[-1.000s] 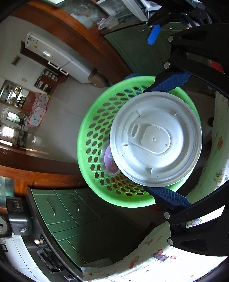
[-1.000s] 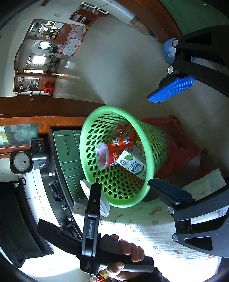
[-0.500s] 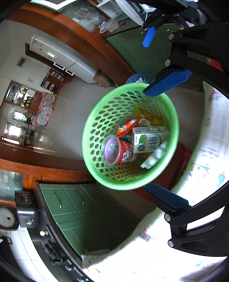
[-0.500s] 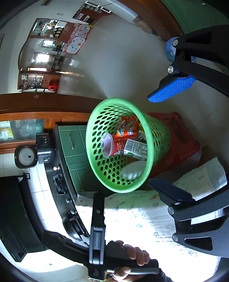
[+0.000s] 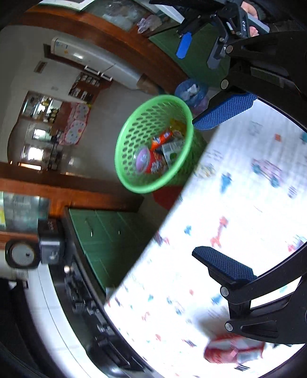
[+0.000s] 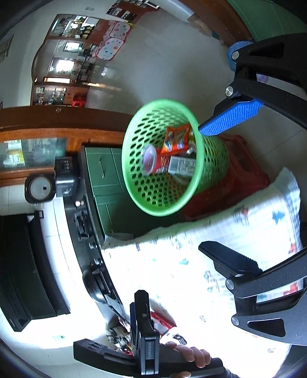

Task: Collect trash
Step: 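Return both tools to the table toward the Coke can and black box, then grasp the red Coke can with the right tool while the left tool grasps the black box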

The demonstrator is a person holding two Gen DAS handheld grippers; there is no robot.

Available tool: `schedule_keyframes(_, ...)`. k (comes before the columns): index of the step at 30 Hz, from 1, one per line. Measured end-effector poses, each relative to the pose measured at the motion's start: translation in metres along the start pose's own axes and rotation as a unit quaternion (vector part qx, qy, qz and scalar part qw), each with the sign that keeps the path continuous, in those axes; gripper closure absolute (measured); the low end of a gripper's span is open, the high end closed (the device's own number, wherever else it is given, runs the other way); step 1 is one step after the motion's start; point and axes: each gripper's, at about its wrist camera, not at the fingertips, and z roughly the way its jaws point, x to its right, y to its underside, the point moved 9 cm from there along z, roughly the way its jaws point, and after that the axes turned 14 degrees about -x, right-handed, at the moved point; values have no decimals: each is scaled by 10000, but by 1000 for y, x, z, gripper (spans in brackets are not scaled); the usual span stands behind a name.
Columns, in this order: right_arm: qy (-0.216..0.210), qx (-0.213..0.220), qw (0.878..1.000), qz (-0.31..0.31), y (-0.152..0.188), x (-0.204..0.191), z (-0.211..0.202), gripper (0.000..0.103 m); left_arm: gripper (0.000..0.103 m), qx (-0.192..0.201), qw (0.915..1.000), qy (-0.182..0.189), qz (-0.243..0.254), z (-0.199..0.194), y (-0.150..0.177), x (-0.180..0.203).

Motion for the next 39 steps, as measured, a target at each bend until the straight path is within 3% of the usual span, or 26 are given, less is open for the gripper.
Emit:
schedule_keyframes(16,-458,-42,9969,-638,-25,-116,13,15,5,331,9921,-918,-788,-93,77,-124)
schedule_keyframes(28,-1280,-488,9871,-830,-63,-229,54,15,5,526,9723,-1475,-1737,-156,142,-241)
schedule_keyframes(39,-1908,-1171,9704,-904,-92,-335,105,15,5,426,9559,-1522,-2475,-161,200,-313)
